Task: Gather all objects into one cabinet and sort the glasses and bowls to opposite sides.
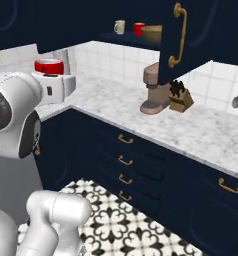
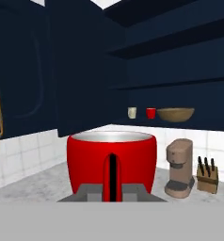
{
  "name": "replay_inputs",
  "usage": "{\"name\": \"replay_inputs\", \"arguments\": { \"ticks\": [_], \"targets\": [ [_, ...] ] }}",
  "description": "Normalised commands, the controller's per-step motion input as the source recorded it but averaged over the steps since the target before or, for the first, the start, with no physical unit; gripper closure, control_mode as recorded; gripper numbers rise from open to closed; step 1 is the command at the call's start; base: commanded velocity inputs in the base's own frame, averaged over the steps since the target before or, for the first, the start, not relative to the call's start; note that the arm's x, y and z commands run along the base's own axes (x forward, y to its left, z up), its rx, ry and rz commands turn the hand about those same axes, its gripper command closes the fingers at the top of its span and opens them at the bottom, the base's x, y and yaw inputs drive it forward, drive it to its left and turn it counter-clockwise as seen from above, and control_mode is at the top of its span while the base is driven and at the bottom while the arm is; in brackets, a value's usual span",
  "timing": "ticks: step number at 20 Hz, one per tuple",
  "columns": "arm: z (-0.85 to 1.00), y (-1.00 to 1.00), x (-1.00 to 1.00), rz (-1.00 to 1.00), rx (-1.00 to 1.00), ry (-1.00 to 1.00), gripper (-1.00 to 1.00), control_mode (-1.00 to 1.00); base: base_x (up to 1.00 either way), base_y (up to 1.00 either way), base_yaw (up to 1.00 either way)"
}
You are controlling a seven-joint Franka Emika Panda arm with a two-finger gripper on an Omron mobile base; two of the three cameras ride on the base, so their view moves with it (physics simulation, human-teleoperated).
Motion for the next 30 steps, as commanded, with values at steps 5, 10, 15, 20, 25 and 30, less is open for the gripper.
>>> {"name": "replay_inputs", "arguments": {
  "ticks": [5,10,15,20,25,30],
  "targets": [
    [0.0,0.0,0.0,0.0,0.0,0.0,1.0,1.0,0.54,0.62,-0.41],
    [0.0,0.0,0.0,0.0,0.0,0.0,1.0,1.0,0.68,0.39,-0.33],
    [0.0,0.0,0.0,0.0,0.0,0.0,1.0,1.0,0.9,0.18,-0.2],
    [0.0,0.0,0.0,0.0,0.0,0.0,1.0,1.0,0.63,0.63,-0.22],
    [0.0,0.0,0.0,0.0,0.0,0.0,1.0,1.0,0.76,0.16,-0.17],
    [0.0,0.0,0.0,0.0,0.0,0.0,1.0,1.0,0.83,0.25,-0.16]
  ]
}}
